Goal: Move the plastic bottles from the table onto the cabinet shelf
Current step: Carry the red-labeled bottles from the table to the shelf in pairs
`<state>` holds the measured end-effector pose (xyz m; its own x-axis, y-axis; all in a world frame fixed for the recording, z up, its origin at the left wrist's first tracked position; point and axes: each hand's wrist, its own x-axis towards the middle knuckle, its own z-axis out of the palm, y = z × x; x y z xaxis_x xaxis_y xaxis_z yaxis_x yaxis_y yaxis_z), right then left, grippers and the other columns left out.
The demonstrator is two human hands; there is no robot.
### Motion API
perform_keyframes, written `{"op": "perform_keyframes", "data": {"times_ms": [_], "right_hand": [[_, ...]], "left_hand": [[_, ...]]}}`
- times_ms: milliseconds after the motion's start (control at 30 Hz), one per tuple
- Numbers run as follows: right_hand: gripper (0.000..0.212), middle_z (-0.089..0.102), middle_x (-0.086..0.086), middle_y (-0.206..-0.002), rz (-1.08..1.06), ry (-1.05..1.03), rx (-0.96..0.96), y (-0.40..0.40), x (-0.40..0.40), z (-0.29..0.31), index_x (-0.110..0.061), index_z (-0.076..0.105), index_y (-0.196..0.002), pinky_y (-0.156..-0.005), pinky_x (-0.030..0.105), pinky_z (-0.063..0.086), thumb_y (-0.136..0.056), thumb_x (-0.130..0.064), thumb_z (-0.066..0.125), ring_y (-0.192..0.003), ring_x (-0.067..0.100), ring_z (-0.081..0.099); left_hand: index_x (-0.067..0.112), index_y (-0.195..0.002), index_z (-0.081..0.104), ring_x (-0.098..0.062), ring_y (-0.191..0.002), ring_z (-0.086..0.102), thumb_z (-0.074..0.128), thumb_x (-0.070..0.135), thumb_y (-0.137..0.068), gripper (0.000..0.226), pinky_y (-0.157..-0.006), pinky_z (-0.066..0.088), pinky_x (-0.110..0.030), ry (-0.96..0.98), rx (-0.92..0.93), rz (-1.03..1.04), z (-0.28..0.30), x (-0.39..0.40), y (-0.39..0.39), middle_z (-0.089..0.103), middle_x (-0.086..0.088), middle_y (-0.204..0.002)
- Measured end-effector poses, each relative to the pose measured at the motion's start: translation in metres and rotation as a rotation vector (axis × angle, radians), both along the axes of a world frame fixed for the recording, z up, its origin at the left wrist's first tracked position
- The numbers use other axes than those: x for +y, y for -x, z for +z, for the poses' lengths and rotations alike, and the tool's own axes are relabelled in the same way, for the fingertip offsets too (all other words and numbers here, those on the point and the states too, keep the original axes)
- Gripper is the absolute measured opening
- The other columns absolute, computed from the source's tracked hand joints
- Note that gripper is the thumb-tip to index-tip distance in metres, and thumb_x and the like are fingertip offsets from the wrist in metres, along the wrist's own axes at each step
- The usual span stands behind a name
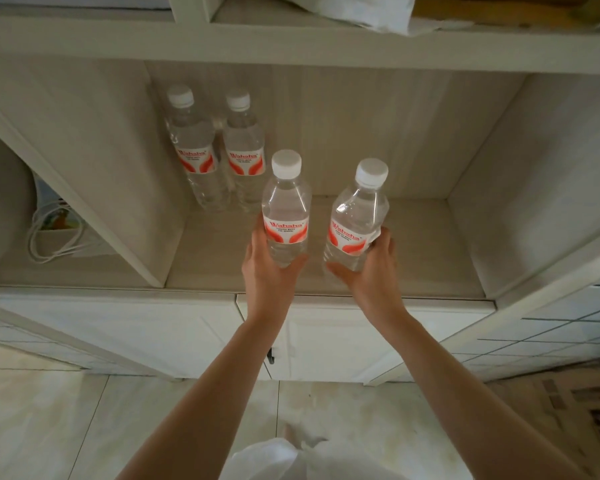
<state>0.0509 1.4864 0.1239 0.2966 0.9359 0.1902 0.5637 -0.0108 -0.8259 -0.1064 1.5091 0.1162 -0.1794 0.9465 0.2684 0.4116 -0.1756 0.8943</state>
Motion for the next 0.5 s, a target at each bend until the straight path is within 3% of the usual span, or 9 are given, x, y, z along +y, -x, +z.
{"op": "perform_keyframes", "data": {"times_ms": [67, 167, 300, 367, 433, 500], "right_hand": [[0.081, 0.044, -0.007, -0.112, 0.026, 0.020, 0.017, -0.004, 0.009, 0.002, -0.012, 0.041, -0.127, -0.080, 0.014, 0.033, -0.063, -0.023, 0.089, -0.102, 0.006, 0.042], [0.080, 0.056, 0.001, -0.117, 0.043, 0.018, 0.030, -0.013, 0.026, 0.005, -0.012, 0.042, -0.127, -0.077, 0.014, 0.037, -0.063, -0.024, 0.089, -0.101, 0.012, 0.053], [0.082, 0.059, 0.005, -0.121, 0.057, 0.012, 0.057, -0.022, 0.054, 0.012, -0.007, 0.041, -0.130, -0.089, 0.027, 0.048, -0.065, -0.022, 0.088, -0.108, 0.019, 0.058], [0.083, 0.060, 0.006, -0.124, 0.075, 0.020, 0.075, -0.025, 0.069, 0.014, -0.006, 0.040, -0.132, -0.091, 0.027, 0.047, -0.066, -0.021, 0.088, -0.109, 0.016, 0.057], [0.084, 0.060, 0.003, -0.125, 0.095, 0.057, 0.080, -0.028, 0.083, 0.015, -0.009, 0.039, -0.133, -0.091, 0.026, 0.046, -0.066, -0.022, 0.087, -0.109, 0.016, 0.057], [0.084, 0.059, 0.002, -0.126, 0.119, 0.096, 0.098, -0.031, 0.094, 0.015, -0.011, 0.038, -0.133, -0.095, 0.035, 0.049, -0.067, -0.022, 0.087, -0.112, 0.020, 0.059]], "left_hand": [[0.020, -0.141, 0.040, -0.015, -0.115, 0.060, 0.085, 0.025, -0.070, 0.085, -0.097, 0.051, -0.034, 0.007, 0.000, -0.008, 0.001, 0.011, -0.004, 0.062, 0.003, -0.126], [0.015, -0.145, 0.036, -0.021, -0.122, 0.057, 0.084, 0.022, -0.072, 0.088, -0.101, 0.048, -0.040, 0.008, 0.024, -0.018, 0.000, 0.029, -0.009, 0.058, -0.004, -0.134], [0.014, -0.150, 0.030, -0.020, -0.130, 0.049, 0.082, 0.019, -0.076, 0.090, -0.106, 0.041, -0.029, 0.001, 0.032, -0.025, 0.000, 0.056, -0.016, 0.051, -0.007, -0.142], [0.017, -0.152, 0.027, -0.018, -0.135, 0.043, 0.080, 0.020, -0.078, 0.091, -0.106, 0.035, -0.023, 0.011, 0.016, -0.036, 0.001, 0.069, -0.021, 0.046, -0.004, -0.148], [0.017, -0.153, 0.024, -0.017, -0.139, 0.039, 0.079, 0.021, -0.079, 0.092, -0.108, 0.031, -0.023, 0.010, 0.008, -0.048, 0.002, 0.081, -0.024, 0.041, -0.003, -0.152], [0.016, -0.153, 0.023, -0.018, -0.140, 0.038, 0.079, 0.023, -0.079, 0.094, -0.112, 0.032, -0.027, 0.005, 0.000, -0.055, 0.002, 0.091, -0.027, 0.039, -0.003, -0.154]]}}
